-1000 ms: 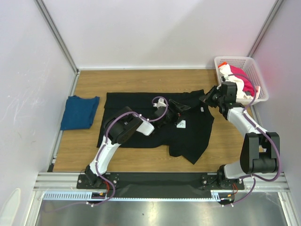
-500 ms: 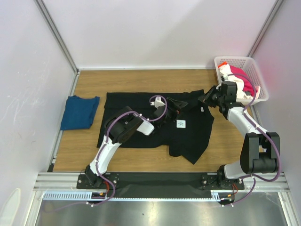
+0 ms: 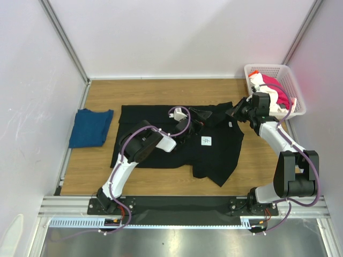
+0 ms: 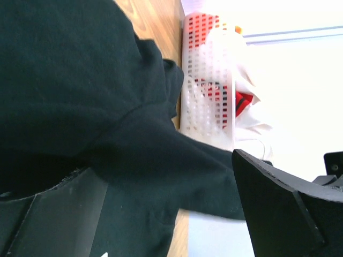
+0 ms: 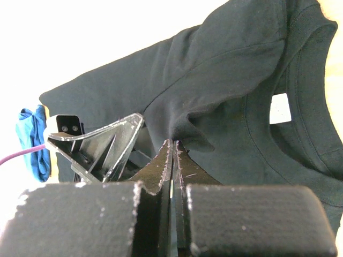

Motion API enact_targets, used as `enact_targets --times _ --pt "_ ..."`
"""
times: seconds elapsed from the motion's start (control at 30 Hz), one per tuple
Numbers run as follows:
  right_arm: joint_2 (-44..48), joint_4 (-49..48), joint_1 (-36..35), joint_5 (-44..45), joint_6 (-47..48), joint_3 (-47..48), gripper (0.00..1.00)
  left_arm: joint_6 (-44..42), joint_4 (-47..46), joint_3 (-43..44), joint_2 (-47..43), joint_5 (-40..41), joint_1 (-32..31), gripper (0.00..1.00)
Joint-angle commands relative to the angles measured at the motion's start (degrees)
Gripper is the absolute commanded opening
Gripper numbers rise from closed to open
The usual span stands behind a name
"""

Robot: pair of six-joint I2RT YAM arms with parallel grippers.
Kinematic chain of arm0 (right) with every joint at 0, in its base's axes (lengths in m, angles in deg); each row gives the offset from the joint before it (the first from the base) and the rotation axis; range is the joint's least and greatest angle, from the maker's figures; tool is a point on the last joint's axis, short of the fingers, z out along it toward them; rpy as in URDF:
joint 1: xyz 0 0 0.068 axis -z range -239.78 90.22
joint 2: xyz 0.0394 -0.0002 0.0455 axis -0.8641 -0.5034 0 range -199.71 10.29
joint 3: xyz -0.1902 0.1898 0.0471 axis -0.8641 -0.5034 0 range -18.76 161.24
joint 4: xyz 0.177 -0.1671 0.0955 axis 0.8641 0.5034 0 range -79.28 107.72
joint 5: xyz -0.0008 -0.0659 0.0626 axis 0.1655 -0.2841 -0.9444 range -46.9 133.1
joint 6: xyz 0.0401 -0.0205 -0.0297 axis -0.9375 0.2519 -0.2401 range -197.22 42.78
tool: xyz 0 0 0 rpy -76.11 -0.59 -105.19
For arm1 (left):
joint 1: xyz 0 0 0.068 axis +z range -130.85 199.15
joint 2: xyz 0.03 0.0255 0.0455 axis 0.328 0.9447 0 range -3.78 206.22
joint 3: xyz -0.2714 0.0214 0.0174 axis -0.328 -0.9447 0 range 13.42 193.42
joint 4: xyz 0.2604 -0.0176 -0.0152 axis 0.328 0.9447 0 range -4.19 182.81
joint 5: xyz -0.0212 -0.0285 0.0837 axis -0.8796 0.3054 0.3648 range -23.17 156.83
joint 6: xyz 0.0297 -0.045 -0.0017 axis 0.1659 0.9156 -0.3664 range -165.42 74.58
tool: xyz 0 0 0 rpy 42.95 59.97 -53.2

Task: Fold and stack the t-shirts
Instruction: Fold the tshirt

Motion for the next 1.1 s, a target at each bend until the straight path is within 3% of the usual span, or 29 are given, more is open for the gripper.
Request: enact_targets --times 0.0,0.27,0.37,0.4,0.43,0.6,0.8,0.97,1.07 --pt "0.37 -0.95 0.29 -0.63 -0.12 2.63 0.0 -1.99 -3.43 2.22 1.61 3.01 0.71 1.0" --pt "-0.6 -0.78 0.29 0.07 0.32 2.54 0.0 -6.55 -9.86 -0.32 -1.01 0.55 1.06 0.85" --pt "-1.48 -0.95 0.2 0.07 0.06 2.45 0.0 -6.48 -9.86 -2.52 -2.43 -0.15 1.06 0.7" --pt "-1.74 -1.04 0.2 0.07 0.06 2.54 0.0 -6.21 -9.77 -3.31 -2.95 -0.33 0.98 0.55" --pt "-2.18 -1.13 0.29 0.16 -0.03 2.45 0.0 -5.78 -9.51 -3.58 -3.13 -0.68 0.97 0.47" --pt "-2.89 -0.87 0.29 0.86 0.41 2.54 0.0 -4.19 -4.95 -4.81 -4.45 -3.66 0.89 0.17" --pt "-4.12 -0.16 0.29 1.92 1.11 1.31 0.0 -4.1 1.9 -5.43 -8.05 -6.57 1.15 0.12" --pt "-4.29 0.98 0.29 2.09 1.73 -1.67 0.0 -7.08 18.12 -1.75 -11.48 -8.86 1.24 0.11" --pt "-3.77 2.29 0.29 2.71 1.91 -3.52 0.0 -8.41 22.13 0.2 -11.14 -10.0 1.24 0.11"
